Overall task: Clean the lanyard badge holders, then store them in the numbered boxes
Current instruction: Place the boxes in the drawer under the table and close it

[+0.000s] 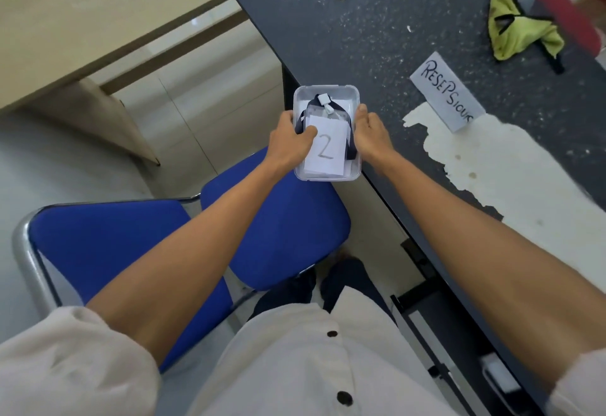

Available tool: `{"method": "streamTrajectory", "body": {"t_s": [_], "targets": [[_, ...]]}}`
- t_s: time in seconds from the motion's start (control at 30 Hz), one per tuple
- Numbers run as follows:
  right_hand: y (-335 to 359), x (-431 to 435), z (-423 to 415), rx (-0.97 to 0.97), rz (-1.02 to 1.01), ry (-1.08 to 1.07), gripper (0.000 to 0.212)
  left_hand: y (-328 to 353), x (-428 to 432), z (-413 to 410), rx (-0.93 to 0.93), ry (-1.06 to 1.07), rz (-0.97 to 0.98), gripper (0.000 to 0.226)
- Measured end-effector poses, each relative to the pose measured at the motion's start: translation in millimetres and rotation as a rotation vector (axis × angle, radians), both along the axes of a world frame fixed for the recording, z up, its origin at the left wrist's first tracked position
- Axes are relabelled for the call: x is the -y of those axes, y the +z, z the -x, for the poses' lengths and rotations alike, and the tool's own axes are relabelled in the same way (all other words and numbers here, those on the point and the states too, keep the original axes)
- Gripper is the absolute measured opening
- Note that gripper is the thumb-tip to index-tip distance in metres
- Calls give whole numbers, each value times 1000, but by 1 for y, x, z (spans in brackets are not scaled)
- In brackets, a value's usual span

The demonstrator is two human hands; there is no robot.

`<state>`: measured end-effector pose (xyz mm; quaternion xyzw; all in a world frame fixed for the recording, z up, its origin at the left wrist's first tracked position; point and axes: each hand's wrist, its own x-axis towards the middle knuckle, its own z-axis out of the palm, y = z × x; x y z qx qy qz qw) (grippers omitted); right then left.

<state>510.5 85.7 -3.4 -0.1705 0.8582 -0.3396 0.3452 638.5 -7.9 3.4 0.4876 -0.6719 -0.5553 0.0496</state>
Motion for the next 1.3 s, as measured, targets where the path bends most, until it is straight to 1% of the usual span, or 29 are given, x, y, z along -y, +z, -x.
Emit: {"method": "streamTrajectory", "body": {"t_s": [0.07, 0.17, 0.37, 0.57, 0.77, 0.93, 1.0, 1.13, 1.3], "targets": [[1, -13, -4, 5, 9, -18, 51, 0, -11, -2, -8, -5, 0, 35], [2, -38, -13, -6, 50, -51, 44, 1, -31, -3, -24, -21, 4, 37], [4, -94, -30, -50, 95, -137, 32, 7, -79, -8, -16, -93, 30, 32], [5, -159, -49, -41, 102, -226, 31, 8, -131, -20, -36, -171, 2, 32], [-5, -217, -76, -33, 75, -352, 30, 4, -178, -31, -12, -288, -11, 32], [-14, -261, -104, -35, 44, -513, 29, -4, -212, -44, -9, -450, -26, 18], [-19, -278, -117, -24, 41, -574, 29, -8, -225, -49, -1, -514, -46, 20], [-27, -316, -140, -13, 20, -716, 27, -18, -251, -55, 41, -658, -51, 35], [-35, -355, -165, 1, -16, -810, 25, -23, -287, -54, 81, -798, -4, 22]]}}
